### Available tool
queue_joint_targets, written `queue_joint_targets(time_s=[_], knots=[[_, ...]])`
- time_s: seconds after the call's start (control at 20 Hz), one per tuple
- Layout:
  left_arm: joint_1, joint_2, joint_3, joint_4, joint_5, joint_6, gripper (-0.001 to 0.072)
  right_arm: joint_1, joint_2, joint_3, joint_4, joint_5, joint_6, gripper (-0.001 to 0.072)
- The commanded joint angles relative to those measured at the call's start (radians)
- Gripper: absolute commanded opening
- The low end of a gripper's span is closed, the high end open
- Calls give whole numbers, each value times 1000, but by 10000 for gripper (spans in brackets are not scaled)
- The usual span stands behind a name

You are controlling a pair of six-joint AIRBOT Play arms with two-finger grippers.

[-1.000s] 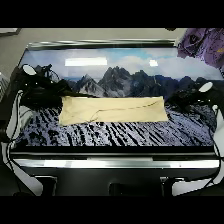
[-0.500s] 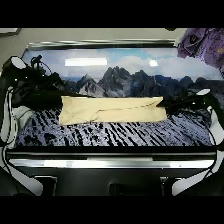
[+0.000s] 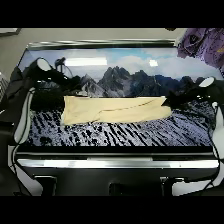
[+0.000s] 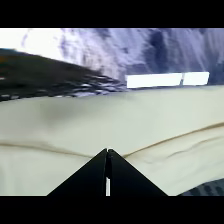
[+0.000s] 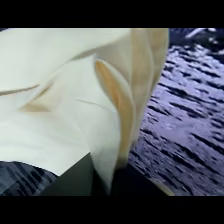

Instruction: Fold the clothes and pants, and hang the long-sleeved shirts on hangers.

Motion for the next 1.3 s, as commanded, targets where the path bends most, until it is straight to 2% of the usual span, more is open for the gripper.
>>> queue_joint_targets(time_s=[0.0,0.3,0.5,0.65,0.8,0.9,1.0,1.15,1.25], knots=[[-168,-67,1,-198,137,-44,17,3,154,45,-187,77,108,30],[-473,-192,1,-550,452,-49,16,3,330,87,-275,156,167,30],[-615,-264,2,-780,644,-48,16,3,353,135,-277,197,190,30],[-676,-299,2,-877,721,-49,16,3,353,177,-274,198,203,30],[-672,-302,1,-888,695,-44,15,3,353,180,-269,196,215,30],[-619,-280,1,-854,633,-45,13,3,353,180,-252,182,231,30],[-526,-225,1,-719,520,-51,12,4,353,180,-186,156,271,30],[-339,-77,1,-342,277,-133,12,80,353,180,-143,93,368,30],[-210,42,1,-106,120,-148,13,188,350,180,-145,19,452,30]])
